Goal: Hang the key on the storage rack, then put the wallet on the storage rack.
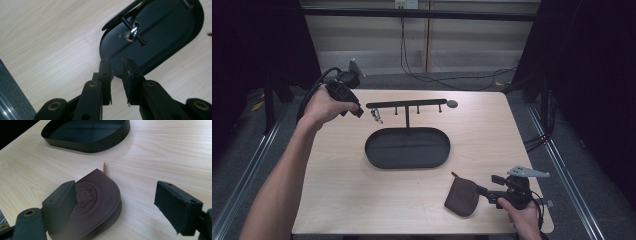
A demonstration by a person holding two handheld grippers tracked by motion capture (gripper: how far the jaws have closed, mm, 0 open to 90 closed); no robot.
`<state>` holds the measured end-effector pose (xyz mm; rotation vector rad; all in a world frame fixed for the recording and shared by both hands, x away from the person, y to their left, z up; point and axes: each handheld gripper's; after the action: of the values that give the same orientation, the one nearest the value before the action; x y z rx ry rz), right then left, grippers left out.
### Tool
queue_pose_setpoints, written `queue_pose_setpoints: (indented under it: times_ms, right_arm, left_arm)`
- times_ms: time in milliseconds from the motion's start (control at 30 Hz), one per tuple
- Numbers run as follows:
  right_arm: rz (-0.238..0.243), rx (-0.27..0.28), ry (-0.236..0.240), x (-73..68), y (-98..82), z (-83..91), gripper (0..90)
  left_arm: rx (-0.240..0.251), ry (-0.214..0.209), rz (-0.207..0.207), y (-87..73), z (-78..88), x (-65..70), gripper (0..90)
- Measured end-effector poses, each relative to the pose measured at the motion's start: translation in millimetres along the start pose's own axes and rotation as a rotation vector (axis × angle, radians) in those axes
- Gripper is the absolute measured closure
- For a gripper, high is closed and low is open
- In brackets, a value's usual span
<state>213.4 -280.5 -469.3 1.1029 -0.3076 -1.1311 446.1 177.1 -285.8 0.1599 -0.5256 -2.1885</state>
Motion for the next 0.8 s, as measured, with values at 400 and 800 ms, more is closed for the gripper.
queue_pose_setpoints:
  times_ms: [400,800]
  right_arm:
    - [-0.006,-0.001,-0.003,-0.2,0.1,0.2,17.7]
    - [0.0,-0.002,-0.007,0.1,0.0,-0.6,17.6]
  left_arm:
    - [0.105,-0.052,0.007,-36.7,-0.5,-5.7,70.2]
    - [0.201,-0.061,-0.022,-68.7,-6.6,1.9,53.1]
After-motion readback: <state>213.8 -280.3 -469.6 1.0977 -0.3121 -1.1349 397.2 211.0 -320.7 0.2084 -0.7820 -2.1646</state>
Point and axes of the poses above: each handheld gripper's, and its own axes: z roughly backward along the jaws, y roughly out of its top, x roughly to its right, and after that the axes turned 7 degrees about x, right-handed
